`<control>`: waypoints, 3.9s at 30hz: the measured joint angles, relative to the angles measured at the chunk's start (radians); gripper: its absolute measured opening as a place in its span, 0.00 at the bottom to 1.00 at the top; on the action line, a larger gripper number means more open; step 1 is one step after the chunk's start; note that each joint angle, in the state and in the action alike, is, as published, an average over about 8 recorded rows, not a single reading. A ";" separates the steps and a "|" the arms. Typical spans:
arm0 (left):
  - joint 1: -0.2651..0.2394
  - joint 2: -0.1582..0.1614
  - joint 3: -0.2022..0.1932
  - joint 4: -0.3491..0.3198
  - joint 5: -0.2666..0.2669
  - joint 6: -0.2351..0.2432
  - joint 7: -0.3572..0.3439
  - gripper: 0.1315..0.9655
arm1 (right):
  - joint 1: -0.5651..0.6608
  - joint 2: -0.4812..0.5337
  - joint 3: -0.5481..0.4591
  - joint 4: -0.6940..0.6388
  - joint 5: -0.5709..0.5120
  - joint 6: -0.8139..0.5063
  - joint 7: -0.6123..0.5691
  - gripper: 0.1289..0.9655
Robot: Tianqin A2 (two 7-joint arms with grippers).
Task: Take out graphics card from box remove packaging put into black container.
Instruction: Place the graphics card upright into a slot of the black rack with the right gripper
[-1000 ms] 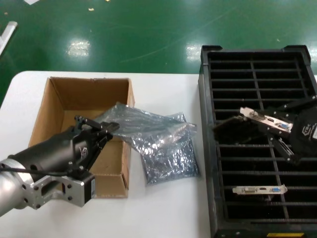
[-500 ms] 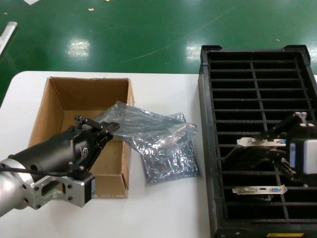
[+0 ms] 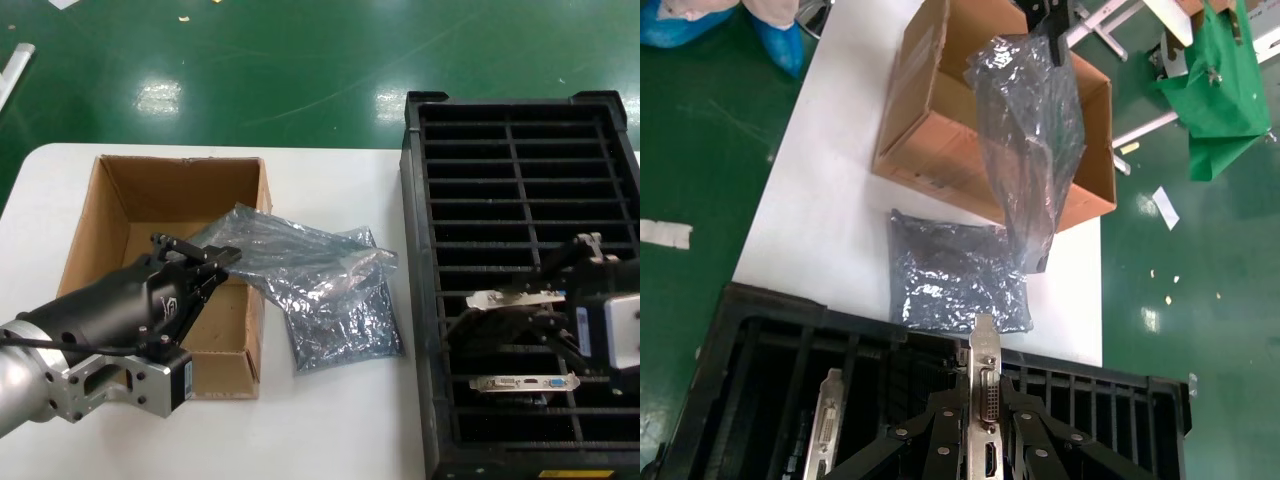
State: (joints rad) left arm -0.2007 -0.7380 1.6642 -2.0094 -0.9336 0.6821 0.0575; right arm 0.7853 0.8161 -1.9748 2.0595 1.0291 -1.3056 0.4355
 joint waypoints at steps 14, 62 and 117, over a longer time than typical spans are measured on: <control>0.000 0.000 0.000 0.000 0.000 0.000 0.000 0.01 | -0.014 0.038 0.026 0.000 0.062 -0.021 -0.032 0.07; 0.000 0.000 0.000 0.000 0.000 0.000 0.000 0.01 | -0.093 -0.012 0.005 0.000 -0.158 0.001 0.072 0.06; 0.000 0.000 0.000 0.000 0.000 0.000 0.000 0.01 | -0.089 -0.032 -0.003 0.000 -0.164 -0.009 0.091 0.06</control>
State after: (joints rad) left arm -0.2007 -0.7380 1.6642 -2.0094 -0.9336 0.6821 0.0575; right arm 0.6959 0.7839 -1.9777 2.0595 0.8654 -1.3145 0.5264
